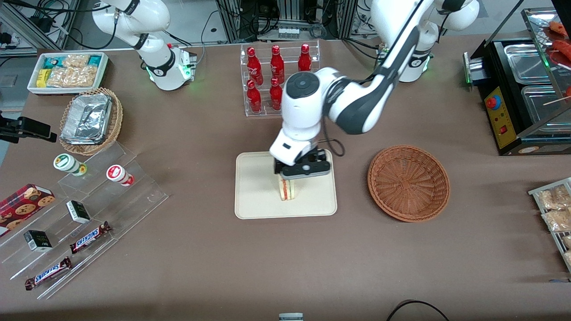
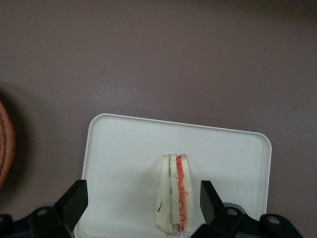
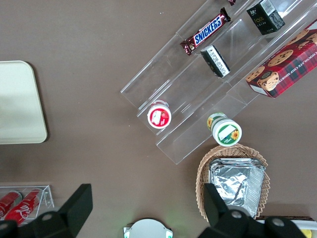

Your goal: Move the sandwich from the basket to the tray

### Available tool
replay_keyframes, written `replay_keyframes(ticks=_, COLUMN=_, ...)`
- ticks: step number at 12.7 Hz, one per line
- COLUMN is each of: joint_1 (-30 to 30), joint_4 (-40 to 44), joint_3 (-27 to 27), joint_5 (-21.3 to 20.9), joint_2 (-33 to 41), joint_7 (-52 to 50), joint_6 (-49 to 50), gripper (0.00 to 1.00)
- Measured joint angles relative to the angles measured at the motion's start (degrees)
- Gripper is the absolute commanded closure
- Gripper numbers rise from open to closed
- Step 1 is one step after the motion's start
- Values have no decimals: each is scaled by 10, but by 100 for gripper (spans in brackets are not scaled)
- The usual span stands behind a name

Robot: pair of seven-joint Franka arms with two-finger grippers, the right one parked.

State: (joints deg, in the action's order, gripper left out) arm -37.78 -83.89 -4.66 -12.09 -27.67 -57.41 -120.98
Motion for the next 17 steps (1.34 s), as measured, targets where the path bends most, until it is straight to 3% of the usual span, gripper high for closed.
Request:
replay_keyframes(ticks=5, joint_1=0, joint_4=0, joint_3=65, joint_5=39, joint_2=58, joint_7=28, joint_6=60, gripper=0)
replay_keyframes(ticks=9, joint_1=0, joint_4=0, joint_3=136, joint_5=95, joint_2=87, joint_7=129, joint_6=112, gripper=0)
replay_keyframes(ticks=17, joint_1=1, joint_4=1, joint_3=190, joint_5=100, joint_2=147, joint_7=230, joint_6=211, gripper=0)
